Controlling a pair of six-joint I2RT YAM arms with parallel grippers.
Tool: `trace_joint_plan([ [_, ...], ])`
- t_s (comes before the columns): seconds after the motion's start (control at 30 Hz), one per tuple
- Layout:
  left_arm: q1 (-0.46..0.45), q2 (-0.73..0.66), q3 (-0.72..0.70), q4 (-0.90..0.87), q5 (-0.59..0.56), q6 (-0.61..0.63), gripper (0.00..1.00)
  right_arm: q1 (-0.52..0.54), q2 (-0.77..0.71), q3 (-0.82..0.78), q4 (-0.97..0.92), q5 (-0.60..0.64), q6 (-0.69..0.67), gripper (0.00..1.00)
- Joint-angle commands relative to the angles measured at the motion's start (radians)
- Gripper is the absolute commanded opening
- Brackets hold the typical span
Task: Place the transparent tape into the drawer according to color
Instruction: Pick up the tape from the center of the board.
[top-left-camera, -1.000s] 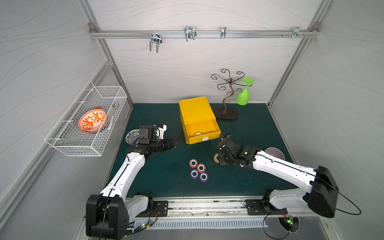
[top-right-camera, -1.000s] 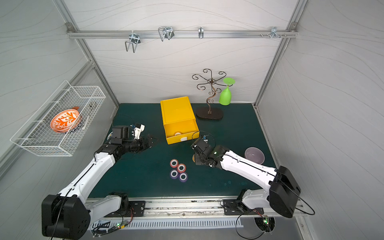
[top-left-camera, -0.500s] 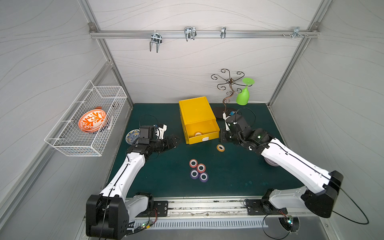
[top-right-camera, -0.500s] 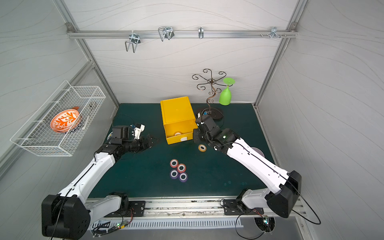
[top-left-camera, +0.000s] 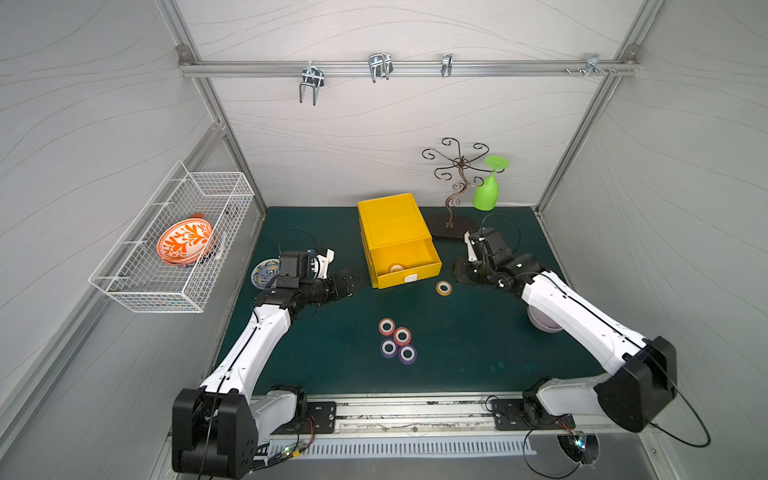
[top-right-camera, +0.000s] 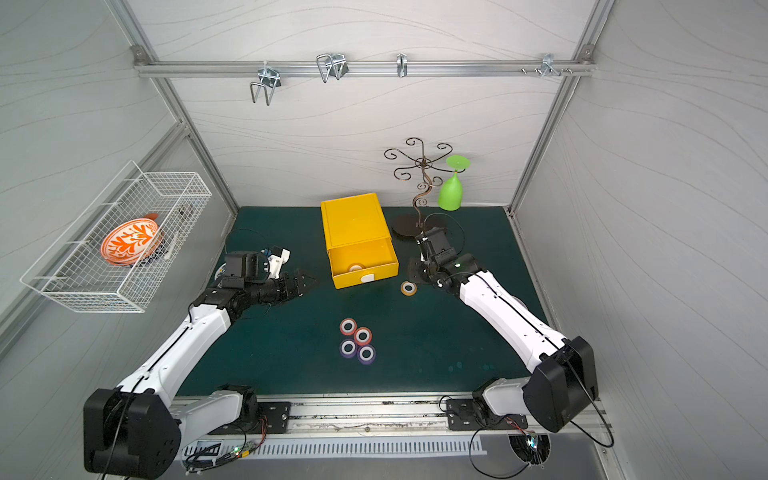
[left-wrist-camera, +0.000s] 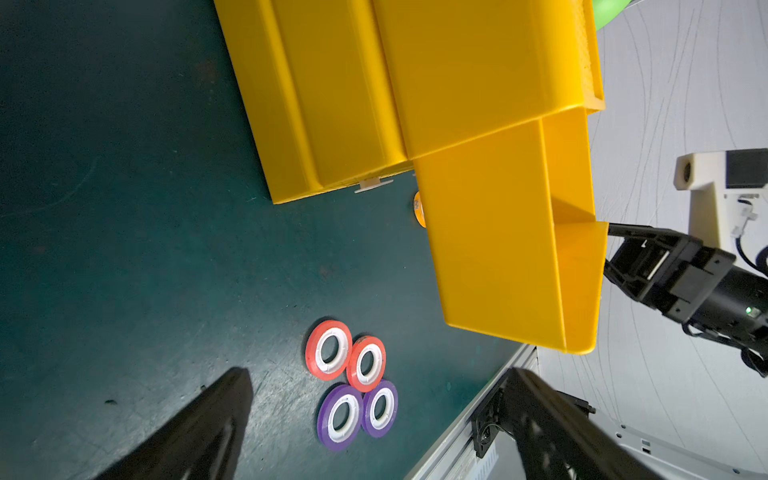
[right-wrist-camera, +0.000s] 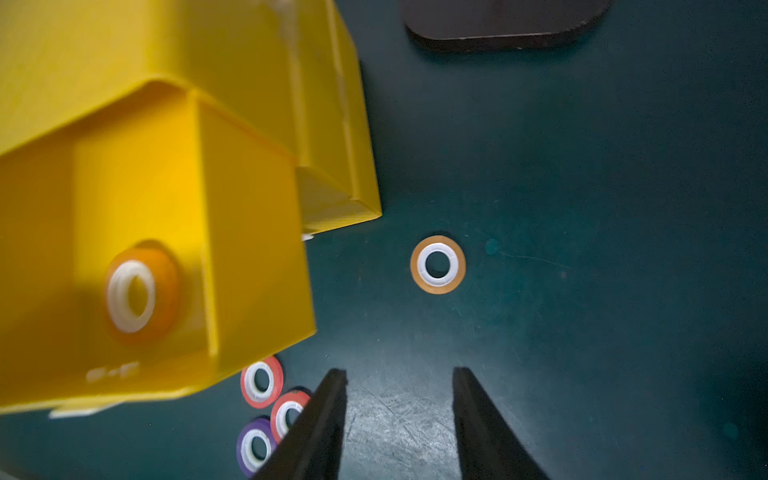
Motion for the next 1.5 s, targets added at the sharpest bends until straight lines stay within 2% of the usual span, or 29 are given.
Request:
trace_joint_plan([
  [0.0, -0.002, 0.008, 0.022, 0.014, 0.012, 0.020, 0.99, -0.070, 0.031, 0.023, -0.011, -0.086, -0.028, 0.56],
  [0.13, -0.002, 0.016, 0.024, 0.008, 0.013, 0.023, 0.99, -0.133, 0.140, 0.066, -0.025, -0.121, -0.052, 0.63],
  [0.27, -0.002, 0.018, 0.023, 0.006, 0.013, 0.025, 0.99, -0.149, 0.263, 0.114, -0.012, -0.129, -0.077, 0.69],
  [0.57, -0.001, 0.024, 0.025, 0.006, 0.017, 0.026, 1.00, -0.129, 0.502, 0.207, -0.004, -0.076, -0.129, 0.70],
  [0.97, -0.003, 0.030, 0.029, 0.005, 0.018, 0.026, 0.99, -0.072, 0.643, 0.251, -0.010, -0.020, -0.173, 0.61],
  [1.47, -0.002, 0.034, 0.030, 0.003, 0.021, 0.028, 1.00, -0.056, 0.639, 0.194, -0.032, -0.007, -0.194, 0.45],
])
